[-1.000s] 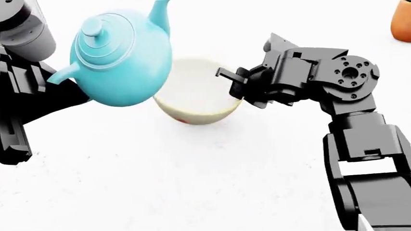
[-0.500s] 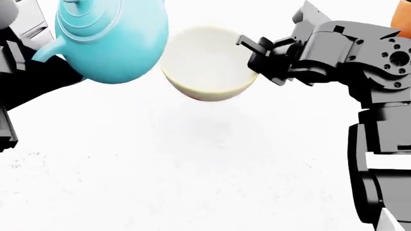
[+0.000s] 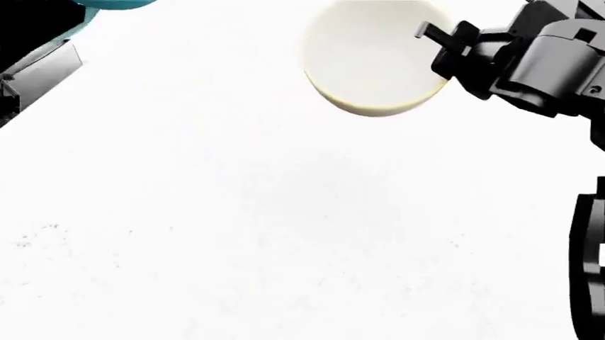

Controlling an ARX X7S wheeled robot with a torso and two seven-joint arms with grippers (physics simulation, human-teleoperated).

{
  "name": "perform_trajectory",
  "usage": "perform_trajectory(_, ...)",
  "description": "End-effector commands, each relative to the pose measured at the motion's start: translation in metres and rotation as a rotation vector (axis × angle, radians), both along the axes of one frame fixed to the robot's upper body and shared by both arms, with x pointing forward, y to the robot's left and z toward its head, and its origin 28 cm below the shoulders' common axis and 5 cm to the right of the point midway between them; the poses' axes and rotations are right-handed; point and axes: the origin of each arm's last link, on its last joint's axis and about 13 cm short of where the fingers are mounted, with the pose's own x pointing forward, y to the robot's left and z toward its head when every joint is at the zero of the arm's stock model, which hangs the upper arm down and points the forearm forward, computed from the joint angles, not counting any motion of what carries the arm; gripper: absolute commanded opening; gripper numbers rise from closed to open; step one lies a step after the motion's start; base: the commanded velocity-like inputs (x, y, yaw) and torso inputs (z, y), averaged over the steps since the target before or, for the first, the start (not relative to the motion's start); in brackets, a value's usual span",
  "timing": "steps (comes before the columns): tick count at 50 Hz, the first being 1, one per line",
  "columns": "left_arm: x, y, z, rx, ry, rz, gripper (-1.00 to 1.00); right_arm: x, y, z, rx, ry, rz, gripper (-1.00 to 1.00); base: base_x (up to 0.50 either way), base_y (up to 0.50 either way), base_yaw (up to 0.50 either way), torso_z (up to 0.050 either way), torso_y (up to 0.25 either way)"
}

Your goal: Pick the teapot and bowl and place them in the sink. Then turn on the water.

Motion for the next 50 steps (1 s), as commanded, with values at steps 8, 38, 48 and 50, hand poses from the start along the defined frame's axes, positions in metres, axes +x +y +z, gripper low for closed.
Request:
perform_trajectory(8, 0.017, 0.004, -0.019, -0.261, -0.127, 0.281, -1.0, -0.046, -0.01, 0.015, -0.041, -0.321, -0.071, -1.0, 0.0, 0.0, 0.0, 0.0, 0.001)
perform_trajectory(38, 0.043, -0.011, -0.045, -0.292, -0.117, 0.216, -1.0, -0.072, -0.017, 0.026, 0.026, -0.418, -0.133, -1.0, -0.36, 0.02, -0.37, 0.001, 0.001)
perform_trajectory(48, 0.046, -0.012, -0.047, -0.29, -0.119, 0.206, -1.0, -0.07, -0.021, 0.027, 0.031, -0.411, -0.16, -1.0, -0.09, 0.02, -0.5, 0.001, 0.001)
perform_trajectory(50, 0.046, -0.011, -0.048, -0.294, -0.119, 0.206, -1.0, -0.07, -0.02, 0.026, 0.036, -0.408, -0.161, -1.0, -0.05, 0.01, -0.5, 0.0, 0.0)
